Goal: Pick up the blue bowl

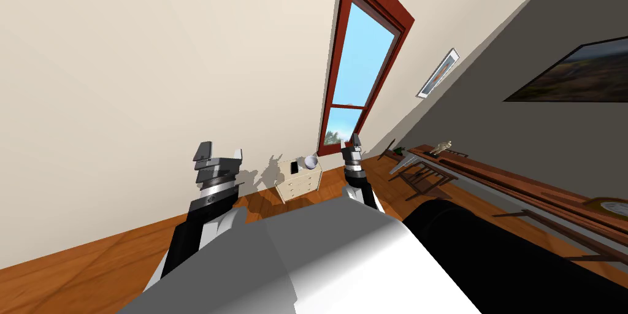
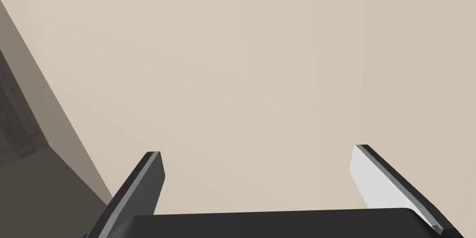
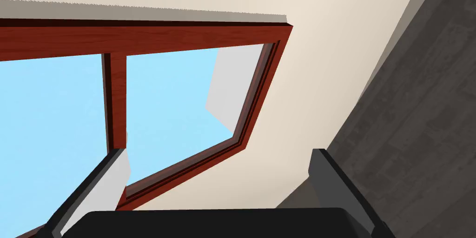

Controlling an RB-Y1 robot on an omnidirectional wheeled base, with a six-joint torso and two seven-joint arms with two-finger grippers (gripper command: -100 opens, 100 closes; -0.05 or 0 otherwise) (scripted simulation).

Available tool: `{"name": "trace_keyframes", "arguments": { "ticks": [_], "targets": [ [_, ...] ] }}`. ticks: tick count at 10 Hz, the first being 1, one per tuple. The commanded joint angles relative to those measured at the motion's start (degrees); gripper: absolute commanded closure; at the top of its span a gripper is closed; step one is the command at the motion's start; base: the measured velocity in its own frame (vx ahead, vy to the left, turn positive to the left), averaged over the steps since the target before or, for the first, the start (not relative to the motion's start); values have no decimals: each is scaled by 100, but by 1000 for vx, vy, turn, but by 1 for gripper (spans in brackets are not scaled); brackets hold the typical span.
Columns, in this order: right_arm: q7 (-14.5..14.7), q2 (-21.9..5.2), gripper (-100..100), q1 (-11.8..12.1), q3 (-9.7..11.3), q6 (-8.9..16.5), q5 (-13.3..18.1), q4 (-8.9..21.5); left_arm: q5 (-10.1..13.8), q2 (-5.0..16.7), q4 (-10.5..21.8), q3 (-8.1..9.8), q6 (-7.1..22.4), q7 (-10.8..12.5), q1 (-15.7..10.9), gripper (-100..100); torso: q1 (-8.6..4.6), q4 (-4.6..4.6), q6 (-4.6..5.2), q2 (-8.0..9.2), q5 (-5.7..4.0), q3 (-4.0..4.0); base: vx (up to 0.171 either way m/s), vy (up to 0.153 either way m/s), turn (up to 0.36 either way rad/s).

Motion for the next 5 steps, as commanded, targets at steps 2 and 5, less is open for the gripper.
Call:
{"name": "trace_keyframes", "arguments": {
  "ticks": [2, 5],
  "targets": [
    [66, -298, -100, 1, 84, -25, 97, 177, 0, 0, 0, 0, 0, 0, -1, 0, 2, 3, 0, 17, 0, 9, -88, 4, 4],
    [187, -726, -100, -8, 253, -63, 277, 498, 0, 0, 0, -1, 0, 0, -2, 0, 7, 12, 0, 52, 1, 30, -132, 16, 36]
  ]
}}
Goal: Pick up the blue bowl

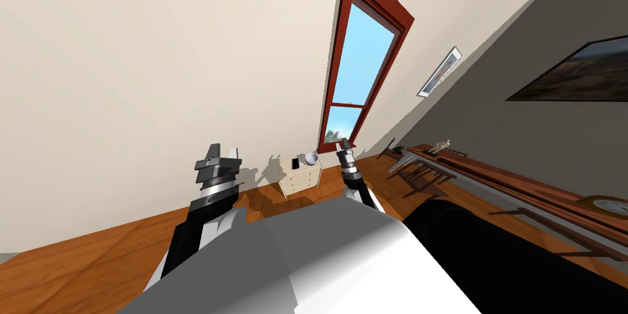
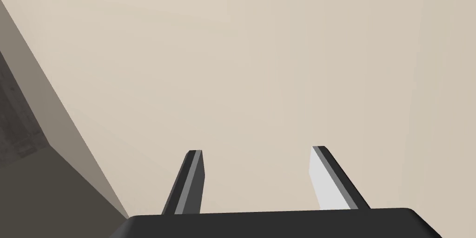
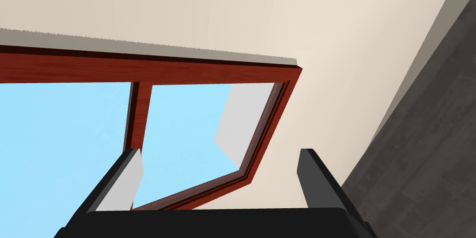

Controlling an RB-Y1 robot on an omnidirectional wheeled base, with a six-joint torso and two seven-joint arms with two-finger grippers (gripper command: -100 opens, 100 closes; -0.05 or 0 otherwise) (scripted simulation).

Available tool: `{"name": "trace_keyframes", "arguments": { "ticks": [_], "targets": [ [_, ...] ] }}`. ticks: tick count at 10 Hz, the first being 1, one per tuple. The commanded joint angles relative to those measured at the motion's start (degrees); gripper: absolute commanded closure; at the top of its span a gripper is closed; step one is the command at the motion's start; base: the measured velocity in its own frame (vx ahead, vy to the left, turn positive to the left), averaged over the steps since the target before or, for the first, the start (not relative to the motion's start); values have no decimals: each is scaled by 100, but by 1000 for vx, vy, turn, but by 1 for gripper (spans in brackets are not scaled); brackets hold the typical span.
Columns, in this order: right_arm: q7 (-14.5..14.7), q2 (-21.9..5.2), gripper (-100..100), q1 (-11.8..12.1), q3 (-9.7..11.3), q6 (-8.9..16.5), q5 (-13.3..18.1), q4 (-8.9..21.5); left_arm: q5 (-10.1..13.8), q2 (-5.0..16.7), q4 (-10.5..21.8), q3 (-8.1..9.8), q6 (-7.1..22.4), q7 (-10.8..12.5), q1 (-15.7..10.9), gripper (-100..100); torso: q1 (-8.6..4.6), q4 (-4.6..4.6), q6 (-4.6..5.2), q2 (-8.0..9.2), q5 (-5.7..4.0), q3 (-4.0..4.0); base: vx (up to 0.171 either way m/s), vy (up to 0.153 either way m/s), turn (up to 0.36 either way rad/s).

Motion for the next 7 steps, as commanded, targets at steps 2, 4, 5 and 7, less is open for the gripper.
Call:
{"name": "trace_keyframes", "arguments": {
  "ticks": [2, 4, 5, 7],
  "targets": [
    [154, -438, -100, -83, 183, -32, 217, 436, 0, 0, 0, 0, 0, 0, 0, 0, 0, -2, -1, -8, 0, -5, -104, 25, 89],
    [221, -622, -100, -103, 263, -41, 316, 615, 0, 0, 0, 0, 0, 0, 0, 0, 9, -2, 0, -11, 2, -6, -80, 38, 60],
    [295, -810, -100, -127, 347, -49, 424, 785, 0, 0, 0, 0, 0, 0, 1, 0, 6, -4, 1, -23, 1, -12, -50, 35, 94],
    [461, -1146, -100, -190, 524, -57, 667, 1188, 0, 0, 0, 0, 0, 0, 1, 0, 9, -7, -1, -31, 2, -18, -50, 53, 174]
  ]
}}
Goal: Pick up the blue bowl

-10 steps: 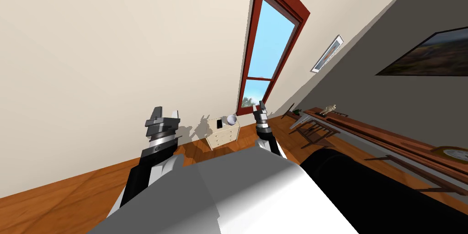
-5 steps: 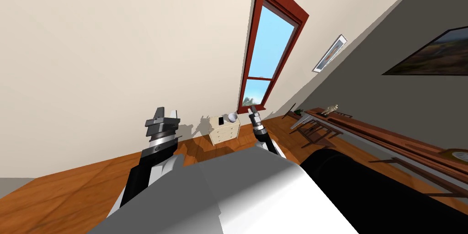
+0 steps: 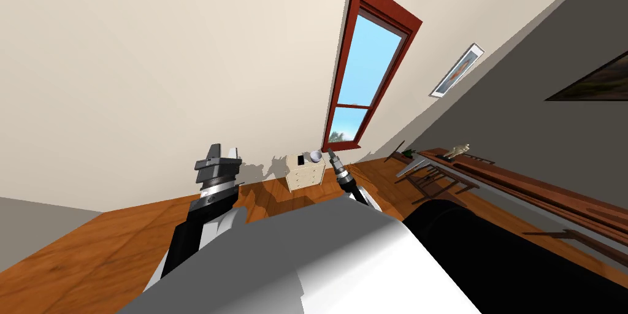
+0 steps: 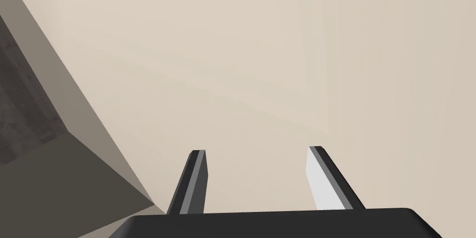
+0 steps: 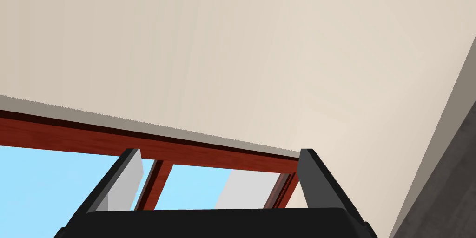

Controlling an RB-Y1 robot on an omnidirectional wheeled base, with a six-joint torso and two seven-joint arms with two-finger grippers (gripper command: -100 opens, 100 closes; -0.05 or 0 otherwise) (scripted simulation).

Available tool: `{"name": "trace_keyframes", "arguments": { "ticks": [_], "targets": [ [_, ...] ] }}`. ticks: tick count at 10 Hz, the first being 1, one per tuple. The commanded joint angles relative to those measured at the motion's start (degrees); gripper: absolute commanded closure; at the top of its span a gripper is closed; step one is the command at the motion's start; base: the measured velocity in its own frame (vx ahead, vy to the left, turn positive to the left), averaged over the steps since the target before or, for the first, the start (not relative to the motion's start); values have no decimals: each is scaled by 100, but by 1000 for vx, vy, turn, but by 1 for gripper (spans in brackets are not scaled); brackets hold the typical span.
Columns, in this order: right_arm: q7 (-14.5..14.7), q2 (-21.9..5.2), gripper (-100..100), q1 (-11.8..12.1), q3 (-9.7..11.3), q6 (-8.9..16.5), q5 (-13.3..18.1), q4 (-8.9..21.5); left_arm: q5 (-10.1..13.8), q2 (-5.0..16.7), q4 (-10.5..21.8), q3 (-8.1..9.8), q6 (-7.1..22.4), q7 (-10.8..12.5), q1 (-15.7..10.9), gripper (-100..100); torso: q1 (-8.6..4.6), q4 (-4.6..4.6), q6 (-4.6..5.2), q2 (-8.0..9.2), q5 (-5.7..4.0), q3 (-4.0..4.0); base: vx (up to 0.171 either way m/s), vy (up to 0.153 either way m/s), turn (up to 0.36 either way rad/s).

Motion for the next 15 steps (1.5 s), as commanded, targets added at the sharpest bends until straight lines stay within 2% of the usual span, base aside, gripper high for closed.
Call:
{"name": "trace_keyframes", "arguments": {
  "ticks": [1, 2, 3, 5, 6, 7, 8, 10, 11, 12, 13, 14, 15],
  "targets": [
    [46, -174, -100, -1, 31, -36, 63, 226, 0, 0, 0, 0, 0, 0, 0, 0, 0, 0, 0, 0, 0, 0, -29, 48, 47],
    [137, -370, -100, -38, 125, -37, 197, 438, 0, 0, 0, 1, 0, 0, 1, 0, -5, -1, 4, -4, -1, -2, -24, 48, 128],
    [137, -370, -100, -38, 125, -37, 197, 472, 0, 0, 0, 0, 0, 0, 0, 0, -4, -2, 0, -7, -1, -4, -13, 31, 60],
    [335, -740, -100, -120, 326, -35, 487, 935, 0, 0, 0, 0, 0, 0, 1, 0, -11, -3, 1, -14, -2, -8, -8, 50, 196],
    [335, -764, -100, -120, 326, -35, 487, 1004, 0, 0, 0, 0, 0, 0, 0, 0, 0, -3, 0, -14, 0, -8, -8, 54, 68],
    [440, -962, -100, -166, 433, -31, 641, 1255, 0, 0, 0, 1, 0, 0, 1, 0, -3, -3, 4, -14, 0, -8, 6, 56, 124],
    [440, -962, -100, -166, 433, -31, 641, 1288, 0, 0, 0, 0, 0, 0, 1, 0, -3, -4, 1, -19, 0, -10, 11, 42, 98],
    [660, -1350, -100, -261, 657, -19, 967, 1761, 0, 0, 0, 1, 0, 0, 1, 0, -6, -5, 1, -23, -1, -13, 26, 53, 243],
    [660, -1361, -100, -261, 657, -19, 967, 1885, 0, 0, 0, 0, 0, 0, 1, 0, -4, -6, -1, -30, 0, -17, 41, 39, 111],
    [774, -1563, -100, -308, 772, -11, 1135, 2123, 0, 0, 0, 1, 0, 0, 2, 0, -8, -7, 5, -31, -1, -18, 38, 55, 156],
    [774, -1563, -100, -308, 772, -11, 1135, 2188, 0, 0, 0, 1, 0, 0, 1, 0, -3, -7, 3, -30, 0, -17, 29, 49, 96],
    [891, -1768, -100, -355, 889, 0, 1307, 2421, 0, 0, 0, 1, 0, 0, 2, 0, -5, -6, 5, -28, 0, -16, 33, 56, 209],
    [891, -1768, -100, -355, 889, 0, 1307, 2514, 0, 0, 0, 1, 0, 0, 1, 0, -4, -6, 1, -29, 1, -17, 35, 41, 99]
  ]
}}
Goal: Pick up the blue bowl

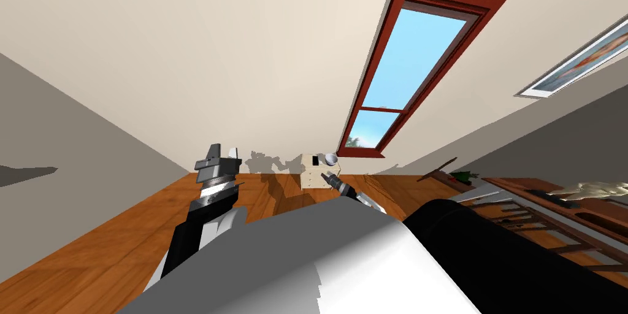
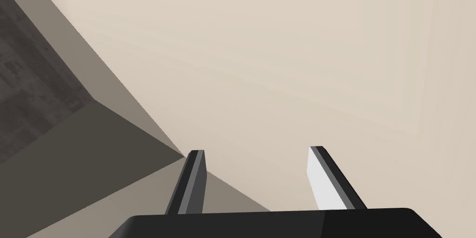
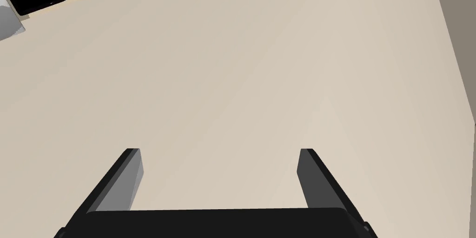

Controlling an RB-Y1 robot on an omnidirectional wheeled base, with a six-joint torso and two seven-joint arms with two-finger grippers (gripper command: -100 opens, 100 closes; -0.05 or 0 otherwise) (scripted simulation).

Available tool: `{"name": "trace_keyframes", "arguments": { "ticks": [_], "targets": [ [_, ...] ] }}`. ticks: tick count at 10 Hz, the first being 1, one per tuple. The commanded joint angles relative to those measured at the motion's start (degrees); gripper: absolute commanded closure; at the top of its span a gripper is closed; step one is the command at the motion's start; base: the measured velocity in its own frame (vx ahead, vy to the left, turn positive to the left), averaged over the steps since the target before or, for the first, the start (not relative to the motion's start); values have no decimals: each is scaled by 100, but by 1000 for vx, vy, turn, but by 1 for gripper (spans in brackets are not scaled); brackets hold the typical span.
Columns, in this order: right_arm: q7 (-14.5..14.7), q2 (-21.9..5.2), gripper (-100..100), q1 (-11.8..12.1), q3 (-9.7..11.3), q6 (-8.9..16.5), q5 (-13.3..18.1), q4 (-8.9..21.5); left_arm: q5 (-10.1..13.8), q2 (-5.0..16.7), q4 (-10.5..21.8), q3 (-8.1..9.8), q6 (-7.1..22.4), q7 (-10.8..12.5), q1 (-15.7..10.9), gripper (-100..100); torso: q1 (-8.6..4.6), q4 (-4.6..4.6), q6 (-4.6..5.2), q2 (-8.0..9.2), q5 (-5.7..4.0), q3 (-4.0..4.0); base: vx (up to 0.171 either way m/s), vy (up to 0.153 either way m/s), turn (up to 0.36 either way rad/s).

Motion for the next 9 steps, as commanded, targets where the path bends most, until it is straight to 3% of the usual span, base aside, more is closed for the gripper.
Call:
{"name": "trace_keyframes", "arguments": {
  "ticks": [1, 4, 7, 8, 9],
  "targets": [
    [149, -233, -100, -15, 130, 11, 202, 286, 0, 0, 0, 0, 0, 0, 0, 0, 0, 0, 0, 0, 0, 0, 44, 47, 189],
    [387, -631, -100, -99, 347, 44, 547, 882, 0, 0, 0, 0, 0, 0, 1, 0, 1, -3, 2, -10, 1, -6, 66, 51, 210],
    [387, -666, -100, -99, 347, 44, 547, 1030, 0, 0, 0, 0, 0, 0, 0, 0, -4, 1, 3, 6, 0, 3, 22, 23, 13],
    [505, -887, -100, -138, 447, 64, 716, 1217, 0, 0, 0, 0, 0, 0, 0, 0, -10, 3, 2, 14, -1, 8, 19, 32, 260],
    [505, -887, -100, -138, 447, 64, 716, 1319, 0, 0, 0, 0, 0, 0, -1, 0, -3, 3, -3, 10, -1, 6, 31, 28, 92]
  ]
}}
